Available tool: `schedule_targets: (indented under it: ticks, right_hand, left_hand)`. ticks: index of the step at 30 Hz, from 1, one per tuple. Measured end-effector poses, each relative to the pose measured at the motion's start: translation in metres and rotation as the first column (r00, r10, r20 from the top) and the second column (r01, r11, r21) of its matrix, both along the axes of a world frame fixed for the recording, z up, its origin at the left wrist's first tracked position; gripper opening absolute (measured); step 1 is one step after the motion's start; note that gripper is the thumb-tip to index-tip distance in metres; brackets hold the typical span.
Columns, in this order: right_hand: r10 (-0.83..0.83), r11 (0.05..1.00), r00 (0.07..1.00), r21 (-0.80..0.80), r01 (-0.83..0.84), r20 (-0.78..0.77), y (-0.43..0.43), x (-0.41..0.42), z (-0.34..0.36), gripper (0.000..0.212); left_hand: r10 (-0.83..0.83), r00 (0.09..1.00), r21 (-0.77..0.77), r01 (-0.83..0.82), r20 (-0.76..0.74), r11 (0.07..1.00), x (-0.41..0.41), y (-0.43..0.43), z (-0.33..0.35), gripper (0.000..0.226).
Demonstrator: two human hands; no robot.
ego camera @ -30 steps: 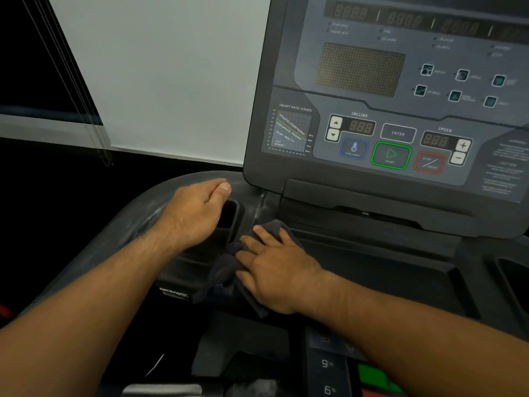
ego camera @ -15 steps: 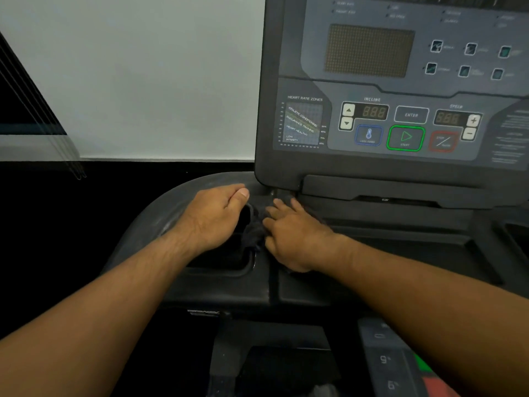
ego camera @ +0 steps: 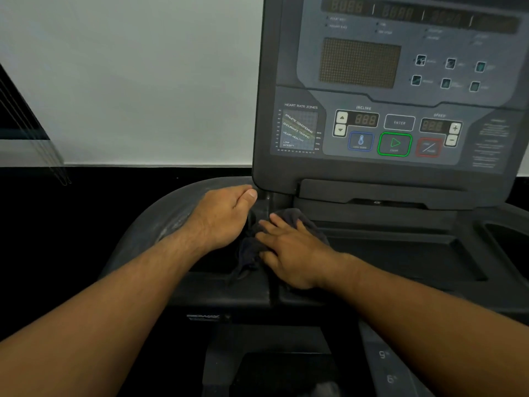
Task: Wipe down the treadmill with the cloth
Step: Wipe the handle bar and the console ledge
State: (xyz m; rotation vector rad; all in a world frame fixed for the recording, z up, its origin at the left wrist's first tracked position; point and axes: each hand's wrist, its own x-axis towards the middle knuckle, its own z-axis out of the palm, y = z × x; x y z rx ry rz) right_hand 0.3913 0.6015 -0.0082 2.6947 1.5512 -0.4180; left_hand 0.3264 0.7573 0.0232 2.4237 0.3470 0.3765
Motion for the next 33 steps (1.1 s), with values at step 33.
schedule_targets:
  ticks: [33]
  right_hand:
    - [0.186, 0.982, 0.977, -0.003, -0.187, -0.101, -0.088, -0.02, 0.01, 0.049]
  left_hand:
    - [0.077, 0.997, 0.021, -0.076, -0.01, 0.997, 0.001, -0.044, 0.001, 0.039]
